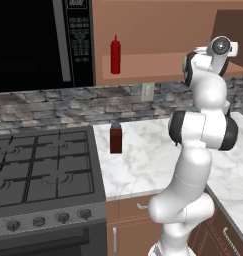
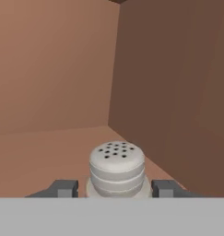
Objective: Collect the paprika, ketchup, and shaker from the cabinet and place them next to the stove.
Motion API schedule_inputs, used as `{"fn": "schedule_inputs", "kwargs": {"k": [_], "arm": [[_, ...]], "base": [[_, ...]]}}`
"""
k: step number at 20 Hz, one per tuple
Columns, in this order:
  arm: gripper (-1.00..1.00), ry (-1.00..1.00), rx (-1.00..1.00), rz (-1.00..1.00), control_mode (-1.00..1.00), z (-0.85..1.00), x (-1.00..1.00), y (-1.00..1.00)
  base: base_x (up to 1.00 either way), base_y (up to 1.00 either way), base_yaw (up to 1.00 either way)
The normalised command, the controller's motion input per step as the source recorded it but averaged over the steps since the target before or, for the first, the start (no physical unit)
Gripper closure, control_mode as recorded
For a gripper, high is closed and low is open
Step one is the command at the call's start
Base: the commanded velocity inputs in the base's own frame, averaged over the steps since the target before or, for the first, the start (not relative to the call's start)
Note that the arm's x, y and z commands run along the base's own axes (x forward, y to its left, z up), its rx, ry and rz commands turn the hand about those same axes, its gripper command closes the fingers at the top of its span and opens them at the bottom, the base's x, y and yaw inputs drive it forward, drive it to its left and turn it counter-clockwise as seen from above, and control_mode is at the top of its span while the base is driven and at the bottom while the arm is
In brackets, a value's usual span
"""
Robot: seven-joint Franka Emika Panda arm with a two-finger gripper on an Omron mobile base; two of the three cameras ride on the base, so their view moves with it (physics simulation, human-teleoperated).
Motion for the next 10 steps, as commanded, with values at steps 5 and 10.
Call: {"fn": "schedule_inputs", "kwargs": {"k": [5, 10], "arm": [[1.0, 0.0, 0.0, 0.0, -1.0, 0.0, 0.09, 0.0], [1.0, 0.0, 0.0, 0.0, -1.0, -0.02, 0.05, 0.0]], "base": [[0.0, 0.0, 0.0], [0.0, 0.0, 0.0]]}}
